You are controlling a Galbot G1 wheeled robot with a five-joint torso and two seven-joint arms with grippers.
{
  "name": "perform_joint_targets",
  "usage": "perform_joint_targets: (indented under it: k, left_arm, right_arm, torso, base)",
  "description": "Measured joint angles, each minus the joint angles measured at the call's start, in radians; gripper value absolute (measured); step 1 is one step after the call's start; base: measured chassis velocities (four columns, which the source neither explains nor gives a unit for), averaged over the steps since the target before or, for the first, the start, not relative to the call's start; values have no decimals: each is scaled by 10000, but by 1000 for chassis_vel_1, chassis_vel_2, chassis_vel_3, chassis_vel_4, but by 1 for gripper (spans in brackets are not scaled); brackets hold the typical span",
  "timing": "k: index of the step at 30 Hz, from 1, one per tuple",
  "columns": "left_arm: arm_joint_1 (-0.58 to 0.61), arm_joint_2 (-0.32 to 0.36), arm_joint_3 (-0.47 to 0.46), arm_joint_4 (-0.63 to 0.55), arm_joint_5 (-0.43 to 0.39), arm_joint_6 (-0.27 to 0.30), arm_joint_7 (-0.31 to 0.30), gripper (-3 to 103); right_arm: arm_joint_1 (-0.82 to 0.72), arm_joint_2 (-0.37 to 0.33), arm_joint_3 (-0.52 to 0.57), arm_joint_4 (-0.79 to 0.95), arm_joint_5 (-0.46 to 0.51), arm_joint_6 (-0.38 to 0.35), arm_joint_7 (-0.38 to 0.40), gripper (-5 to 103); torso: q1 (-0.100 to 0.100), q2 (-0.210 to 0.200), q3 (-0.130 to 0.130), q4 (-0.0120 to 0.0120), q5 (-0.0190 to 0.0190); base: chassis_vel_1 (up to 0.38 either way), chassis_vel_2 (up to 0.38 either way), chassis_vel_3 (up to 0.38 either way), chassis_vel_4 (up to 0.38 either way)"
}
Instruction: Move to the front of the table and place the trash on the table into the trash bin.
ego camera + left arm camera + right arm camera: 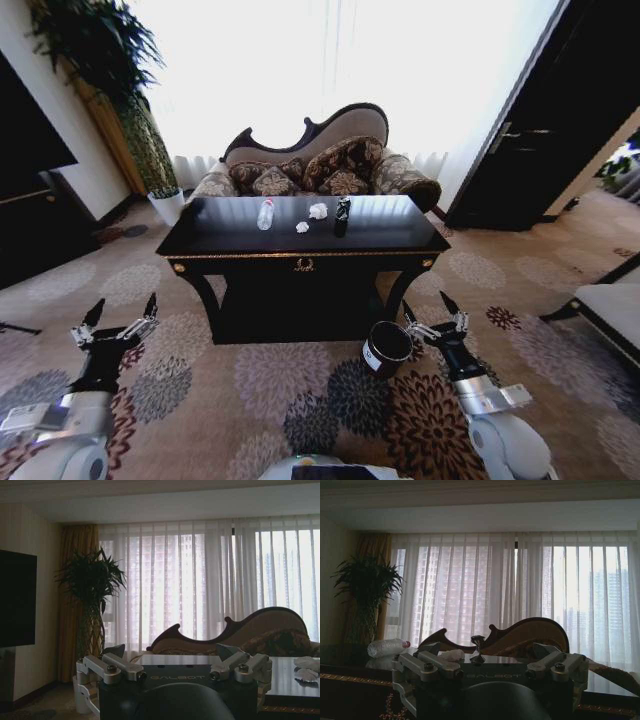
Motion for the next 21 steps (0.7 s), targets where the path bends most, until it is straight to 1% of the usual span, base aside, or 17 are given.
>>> perform_joint_targets:
  k: [5,9,15,21]
  left_arm:
    - [-6,-5,13,1,3,-23,76,100]
    - [-13,-29,41,8,27,-44,99,100]
    - [-14,-57,48,15,44,-76,105,100]
    - [-15,-84,66,11,67,-90,114,100]
  right_arm:
    - [3,12,-4,-6,-12,0,-13,100]
    - [-5,11,6,-5,-12,0,-15,100]
    - [-18,17,11,35,-7,2,-16,100]
    - [-19,12,14,49,53,29,53,100]
  torso:
    - [2,0,0,4,0]
    - [4,-1,1,0,0]
    - [3,-1,0,4,0]
    - [4,-1,1,1,0]
  base:
    - [-179,198,202,-200]
    - [-201,194,205,-207]
    - [-185,197,177,-192]
    - [-169,177,169,-162]
